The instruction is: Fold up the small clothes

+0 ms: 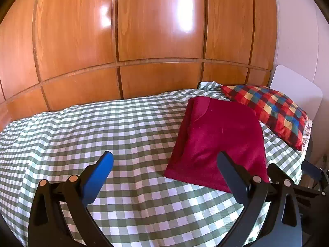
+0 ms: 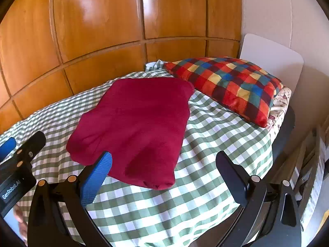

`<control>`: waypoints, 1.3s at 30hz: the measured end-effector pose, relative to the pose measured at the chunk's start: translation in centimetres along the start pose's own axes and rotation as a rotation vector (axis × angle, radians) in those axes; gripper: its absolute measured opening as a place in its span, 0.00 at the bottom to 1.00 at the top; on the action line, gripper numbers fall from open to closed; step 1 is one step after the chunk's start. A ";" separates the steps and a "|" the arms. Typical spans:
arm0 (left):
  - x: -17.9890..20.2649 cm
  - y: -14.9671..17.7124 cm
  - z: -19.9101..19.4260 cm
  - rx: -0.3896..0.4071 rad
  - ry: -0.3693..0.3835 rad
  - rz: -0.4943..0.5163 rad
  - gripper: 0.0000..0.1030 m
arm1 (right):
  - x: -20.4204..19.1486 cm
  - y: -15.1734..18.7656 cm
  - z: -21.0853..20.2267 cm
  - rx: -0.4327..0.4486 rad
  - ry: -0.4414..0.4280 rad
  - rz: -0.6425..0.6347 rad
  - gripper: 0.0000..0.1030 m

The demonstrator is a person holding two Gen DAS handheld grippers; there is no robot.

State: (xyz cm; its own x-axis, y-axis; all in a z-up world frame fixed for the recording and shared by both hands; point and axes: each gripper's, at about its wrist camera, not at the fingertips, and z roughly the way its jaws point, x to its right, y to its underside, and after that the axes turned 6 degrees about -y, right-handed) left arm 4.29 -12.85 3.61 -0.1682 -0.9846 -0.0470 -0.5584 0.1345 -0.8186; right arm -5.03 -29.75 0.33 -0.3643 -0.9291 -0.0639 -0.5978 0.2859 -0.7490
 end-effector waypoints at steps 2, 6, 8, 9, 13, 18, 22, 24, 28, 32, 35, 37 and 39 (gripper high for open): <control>-0.1 -0.1 -0.2 0.008 -0.013 -0.009 0.98 | -0.2 0.1 0.0 0.004 -0.001 -0.006 0.97; -0.2 -0.1 -0.4 0.019 -0.031 -0.009 0.98 | -0.6 0.1 0.2 0.001 -0.010 -0.010 0.97; -0.1 0.0 -0.2 0.013 -0.034 -0.007 0.98 | -0.8 0.1 0.3 0.001 -0.011 -0.016 0.97; -0.2 0.0 -0.2 0.012 -0.034 -0.009 0.98 | -0.9 0.1 0.4 0.002 -0.011 -0.019 0.97; -0.2 0.1 0.0 0.010 -0.041 -0.014 0.98 | -1.2 0.2 0.6 0.003 -0.010 -0.029 0.97; -0.2 0.2 0.3 0.003 -0.039 -0.015 0.98 | -1.0 0.2 0.8 -0.002 -0.002 -0.016 0.97; -0.4 0.3 0.5 -0.003 -0.041 -0.019 0.98 | -0.7 0.2 0.8 -0.002 0.006 -0.007 0.97; -0.5 0.4 0.6 -0.004 -0.042 -0.021 0.98 | -0.7 0.2 0.9 -0.002 0.007 -0.006 0.97; -0.5 0.4 0.5 -0.003 -0.043 -0.021 0.98 | -0.6 0.1 0.8 0.003 0.007 -0.007 0.97; -0.6 0.5 0.3 0.003 -0.046 -0.023 0.98 | -0.6 0.2 0.9 0.002 0.002 -0.009 0.97; -0.6 0.5 0.2 0.004 -0.046 -0.024 0.98 | -0.7 0.2 0.8 0.003 0.003 -0.007 0.97; -0.6 0.5 0.2 0.003 -0.042 -0.023 0.98 | -0.7 0.2 0.8 0.002 0.002 -0.009 0.97; -0.5 0.5 0.1 0.000 -0.039 -0.018 0.98 | -0.8 0.2 0.8 0.001 0.002 -0.011 0.97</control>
State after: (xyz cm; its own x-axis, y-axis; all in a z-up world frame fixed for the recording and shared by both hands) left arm 4.18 -12.30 3.16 -0.1264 -0.9904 -0.0550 -0.5609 0.1171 -0.8195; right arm -4.29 -29.17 -0.27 -0.3591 -0.9317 -0.0537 -0.6015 0.2751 -0.7501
